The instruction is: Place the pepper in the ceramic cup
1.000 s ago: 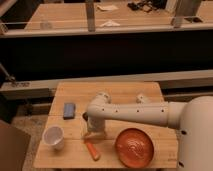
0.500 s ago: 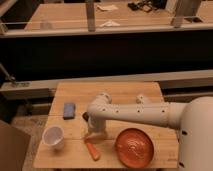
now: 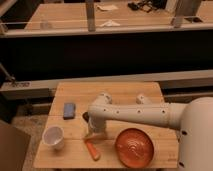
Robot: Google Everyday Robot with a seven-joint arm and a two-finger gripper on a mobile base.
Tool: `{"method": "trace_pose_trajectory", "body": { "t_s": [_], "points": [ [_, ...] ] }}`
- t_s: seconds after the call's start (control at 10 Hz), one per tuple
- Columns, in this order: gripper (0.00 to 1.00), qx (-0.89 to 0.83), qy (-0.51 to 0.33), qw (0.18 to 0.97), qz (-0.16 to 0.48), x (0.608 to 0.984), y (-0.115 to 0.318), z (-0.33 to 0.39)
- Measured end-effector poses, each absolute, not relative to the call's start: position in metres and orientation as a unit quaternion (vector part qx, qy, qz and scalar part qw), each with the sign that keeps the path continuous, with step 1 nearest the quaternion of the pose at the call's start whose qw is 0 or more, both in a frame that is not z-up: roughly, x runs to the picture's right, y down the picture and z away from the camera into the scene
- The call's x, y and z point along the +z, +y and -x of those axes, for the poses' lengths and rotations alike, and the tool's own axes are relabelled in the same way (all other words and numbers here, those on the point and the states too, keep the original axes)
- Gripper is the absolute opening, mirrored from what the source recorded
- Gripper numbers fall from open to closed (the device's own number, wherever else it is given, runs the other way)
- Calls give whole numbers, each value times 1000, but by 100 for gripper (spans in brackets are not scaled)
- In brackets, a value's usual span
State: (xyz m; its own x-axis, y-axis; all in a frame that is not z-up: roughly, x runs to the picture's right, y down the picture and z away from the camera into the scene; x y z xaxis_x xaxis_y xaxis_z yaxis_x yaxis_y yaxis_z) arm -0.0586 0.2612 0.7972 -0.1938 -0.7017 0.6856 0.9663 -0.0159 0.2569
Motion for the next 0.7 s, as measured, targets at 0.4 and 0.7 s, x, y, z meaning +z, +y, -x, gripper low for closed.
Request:
{"method": "trace_pose_trajectory", "body": {
  "t_s": [0.4, 0.7],
  "points": [
    [76, -689, -353, 605, 186, 798, 260, 59],
    [75, -691, -353, 604, 184, 797, 260, 59]
  ]
}}
